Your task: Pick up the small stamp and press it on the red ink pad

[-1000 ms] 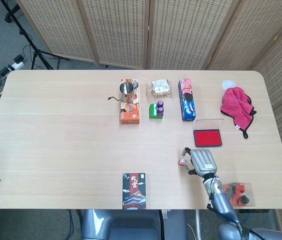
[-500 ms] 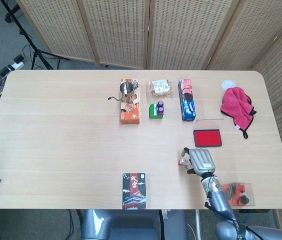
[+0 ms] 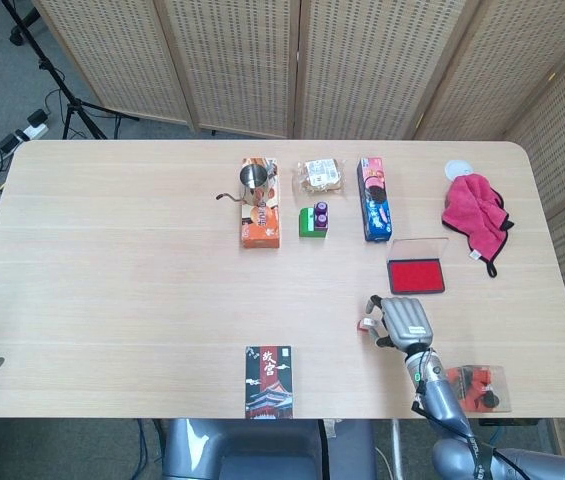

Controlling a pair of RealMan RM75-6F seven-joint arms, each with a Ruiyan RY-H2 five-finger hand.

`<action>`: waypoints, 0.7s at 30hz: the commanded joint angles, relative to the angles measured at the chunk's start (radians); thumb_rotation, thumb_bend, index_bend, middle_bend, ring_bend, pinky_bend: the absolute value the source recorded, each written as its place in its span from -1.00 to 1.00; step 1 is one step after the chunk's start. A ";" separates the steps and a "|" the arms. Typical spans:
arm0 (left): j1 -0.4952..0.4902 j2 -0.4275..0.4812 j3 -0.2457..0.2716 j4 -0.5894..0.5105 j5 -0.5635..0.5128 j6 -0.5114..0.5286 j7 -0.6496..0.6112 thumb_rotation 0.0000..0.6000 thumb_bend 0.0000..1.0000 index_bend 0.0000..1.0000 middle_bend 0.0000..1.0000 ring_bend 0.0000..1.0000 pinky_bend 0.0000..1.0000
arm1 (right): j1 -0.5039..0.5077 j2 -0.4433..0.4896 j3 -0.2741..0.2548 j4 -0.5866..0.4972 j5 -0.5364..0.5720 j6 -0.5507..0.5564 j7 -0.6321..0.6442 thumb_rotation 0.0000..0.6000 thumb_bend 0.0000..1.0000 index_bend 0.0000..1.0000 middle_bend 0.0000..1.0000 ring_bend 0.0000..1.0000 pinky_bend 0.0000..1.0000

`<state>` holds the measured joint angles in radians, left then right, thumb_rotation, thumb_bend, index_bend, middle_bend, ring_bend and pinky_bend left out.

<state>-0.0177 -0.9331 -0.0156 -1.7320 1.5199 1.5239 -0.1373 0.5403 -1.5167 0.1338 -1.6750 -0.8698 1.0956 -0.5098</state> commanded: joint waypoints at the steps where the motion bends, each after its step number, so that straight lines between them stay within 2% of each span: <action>1: 0.000 -0.004 -0.001 -0.001 -0.002 0.002 0.010 1.00 -1.00 -1.00 -1.00 -1.00 -1.00 | 0.002 0.000 0.000 0.006 0.006 -0.004 0.001 1.00 -0.19 -0.12 0.93 0.86 1.00; 17: 0.001 -0.007 -0.002 0.000 -0.003 0.004 0.014 1.00 -1.00 -1.00 -1.00 -1.00 -1.00 | 0.010 0.013 -0.002 -0.013 -0.001 -0.006 0.021 1.00 -0.09 0.11 0.94 0.86 1.00; 21: -0.001 -0.008 -0.001 0.001 -0.004 0.000 0.016 1.00 -1.00 -1.00 -1.00 -1.00 -1.00 | 0.014 0.040 0.021 -0.035 -0.017 0.009 0.033 1.00 -0.06 0.12 0.94 0.86 1.00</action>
<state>-0.0179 -0.9410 -0.0171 -1.7316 1.5164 1.5251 -0.1216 0.5514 -1.4902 0.1414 -1.6999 -0.8810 1.0966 -0.4803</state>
